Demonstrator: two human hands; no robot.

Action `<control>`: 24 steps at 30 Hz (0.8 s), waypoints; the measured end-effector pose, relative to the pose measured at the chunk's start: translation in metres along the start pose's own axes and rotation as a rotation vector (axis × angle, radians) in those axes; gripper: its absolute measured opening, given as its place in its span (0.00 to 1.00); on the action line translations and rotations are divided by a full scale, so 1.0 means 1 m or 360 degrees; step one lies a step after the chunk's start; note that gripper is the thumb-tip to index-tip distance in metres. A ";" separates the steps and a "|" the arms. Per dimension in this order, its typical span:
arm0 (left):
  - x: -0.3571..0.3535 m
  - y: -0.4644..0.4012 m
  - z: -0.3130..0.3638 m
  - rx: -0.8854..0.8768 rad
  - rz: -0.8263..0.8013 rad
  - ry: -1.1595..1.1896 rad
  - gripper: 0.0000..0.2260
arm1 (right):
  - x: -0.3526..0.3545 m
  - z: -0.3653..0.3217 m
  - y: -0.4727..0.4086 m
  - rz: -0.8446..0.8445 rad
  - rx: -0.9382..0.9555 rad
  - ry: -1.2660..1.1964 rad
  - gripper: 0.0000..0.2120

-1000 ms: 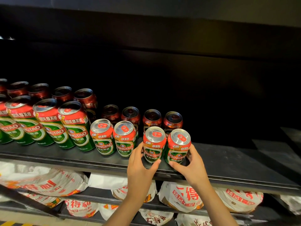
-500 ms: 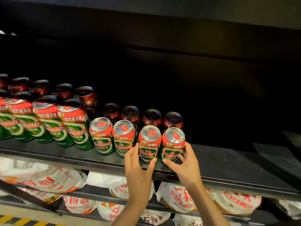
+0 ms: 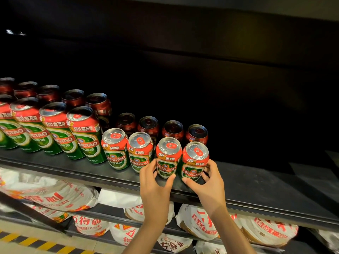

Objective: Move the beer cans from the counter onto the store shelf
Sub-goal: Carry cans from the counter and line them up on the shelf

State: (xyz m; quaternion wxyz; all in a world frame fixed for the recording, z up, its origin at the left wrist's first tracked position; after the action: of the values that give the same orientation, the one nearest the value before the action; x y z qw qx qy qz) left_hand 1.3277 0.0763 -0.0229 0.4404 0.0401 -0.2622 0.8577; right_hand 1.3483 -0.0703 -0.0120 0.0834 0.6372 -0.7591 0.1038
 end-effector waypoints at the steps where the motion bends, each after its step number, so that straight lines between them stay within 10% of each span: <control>1: 0.000 0.000 0.000 -0.0012 -0.0001 -0.0009 0.28 | 0.000 0.001 0.000 0.0001 -0.0002 0.0001 0.35; 13: 0.019 0.002 0.002 0.0062 -0.0287 0.0004 0.28 | 0.000 -0.011 0.014 -0.0026 0.0046 0.0379 0.36; 24: 0.101 0.012 0.001 -0.0184 -0.1456 -0.0177 0.16 | 0.038 -0.014 0.201 0.0515 -0.0275 0.0826 0.21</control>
State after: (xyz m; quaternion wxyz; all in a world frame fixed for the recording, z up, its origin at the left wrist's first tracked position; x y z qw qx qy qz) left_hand 1.2564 0.1445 0.0035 0.7602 0.1730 -0.2882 0.5559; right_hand 1.1440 -0.0693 0.0014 0.3105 0.4510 -0.8100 0.2100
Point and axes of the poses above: each hand's wrist, its own y-axis away from the middle knuckle, its own x-axis out of the back of the hand, z = x × y, the point moved 2 cm from there along -y, towards the middle knuckle, and after that the axes turned 2 degrees about z, right-handed, at the moved point
